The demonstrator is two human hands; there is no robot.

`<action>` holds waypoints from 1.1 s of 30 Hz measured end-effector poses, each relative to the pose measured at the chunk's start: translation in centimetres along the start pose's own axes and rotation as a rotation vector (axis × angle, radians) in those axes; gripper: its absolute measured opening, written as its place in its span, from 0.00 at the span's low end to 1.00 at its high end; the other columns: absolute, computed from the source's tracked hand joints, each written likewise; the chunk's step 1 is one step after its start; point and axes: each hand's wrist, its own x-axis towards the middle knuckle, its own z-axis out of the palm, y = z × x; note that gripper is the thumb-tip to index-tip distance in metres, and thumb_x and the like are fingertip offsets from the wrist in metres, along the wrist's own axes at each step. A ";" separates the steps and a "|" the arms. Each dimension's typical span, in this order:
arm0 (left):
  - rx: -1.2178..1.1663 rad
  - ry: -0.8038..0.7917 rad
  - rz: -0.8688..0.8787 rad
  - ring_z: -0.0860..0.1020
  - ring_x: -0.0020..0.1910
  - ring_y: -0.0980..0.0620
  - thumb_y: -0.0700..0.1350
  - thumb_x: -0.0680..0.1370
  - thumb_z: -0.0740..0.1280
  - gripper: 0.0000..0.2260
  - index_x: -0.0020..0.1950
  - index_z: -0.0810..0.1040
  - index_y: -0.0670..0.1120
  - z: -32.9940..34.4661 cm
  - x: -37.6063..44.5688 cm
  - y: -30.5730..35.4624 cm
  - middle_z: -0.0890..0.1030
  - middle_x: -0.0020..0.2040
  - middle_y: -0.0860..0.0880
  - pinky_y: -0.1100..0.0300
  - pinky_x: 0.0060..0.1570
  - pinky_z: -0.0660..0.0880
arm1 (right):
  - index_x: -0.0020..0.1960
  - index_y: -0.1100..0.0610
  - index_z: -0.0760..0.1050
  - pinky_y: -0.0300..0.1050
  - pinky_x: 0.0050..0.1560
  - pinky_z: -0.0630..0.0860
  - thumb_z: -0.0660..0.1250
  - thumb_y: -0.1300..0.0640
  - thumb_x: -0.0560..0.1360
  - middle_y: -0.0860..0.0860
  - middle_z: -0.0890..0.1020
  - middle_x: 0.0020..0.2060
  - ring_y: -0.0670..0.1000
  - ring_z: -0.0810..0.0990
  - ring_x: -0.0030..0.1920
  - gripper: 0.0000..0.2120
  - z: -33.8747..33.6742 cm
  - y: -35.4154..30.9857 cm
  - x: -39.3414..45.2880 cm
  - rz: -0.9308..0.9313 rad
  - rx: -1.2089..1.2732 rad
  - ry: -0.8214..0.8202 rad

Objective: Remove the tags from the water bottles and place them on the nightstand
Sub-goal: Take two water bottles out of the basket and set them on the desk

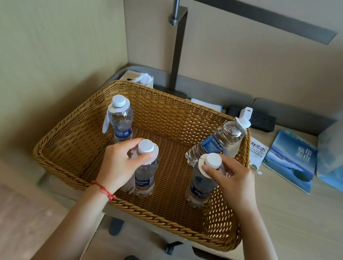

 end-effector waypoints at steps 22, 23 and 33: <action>-0.293 0.034 0.192 0.81 0.43 0.57 0.46 0.70 0.72 0.11 0.51 0.81 0.47 -2.4 5.4 4.4 0.83 0.43 0.52 0.61 0.41 0.79 | 0.53 0.58 0.80 0.43 0.41 0.81 0.69 0.48 0.67 0.52 0.84 0.46 0.48 0.83 0.46 0.19 -2.5 -7.0 1.6 -0.118 0.130 0.263; -0.299 0.033 0.215 0.81 0.44 0.55 0.46 0.70 0.72 0.11 0.51 0.81 0.46 -2.4 5.9 4.7 0.83 0.44 0.51 0.60 0.42 0.79 | 0.53 0.57 0.80 0.41 0.41 0.81 0.68 0.47 0.67 0.51 0.84 0.47 0.46 0.83 0.46 0.19 -2.6 -7.3 1.8 -0.125 0.134 0.286; -0.492 -0.022 0.352 0.79 0.41 0.65 0.57 0.67 0.68 0.11 0.48 0.79 0.57 -1.6 9.6 9.9 0.81 0.40 0.60 0.73 0.37 0.74 | 0.42 0.45 0.81 0.30 0.34 0.75 0.73 0.56 0.67 0.36 0.84 0.35 0.38 0.82 0.37 0.07 -6.9 -10.6 2.7 -0.167 0.267 0.529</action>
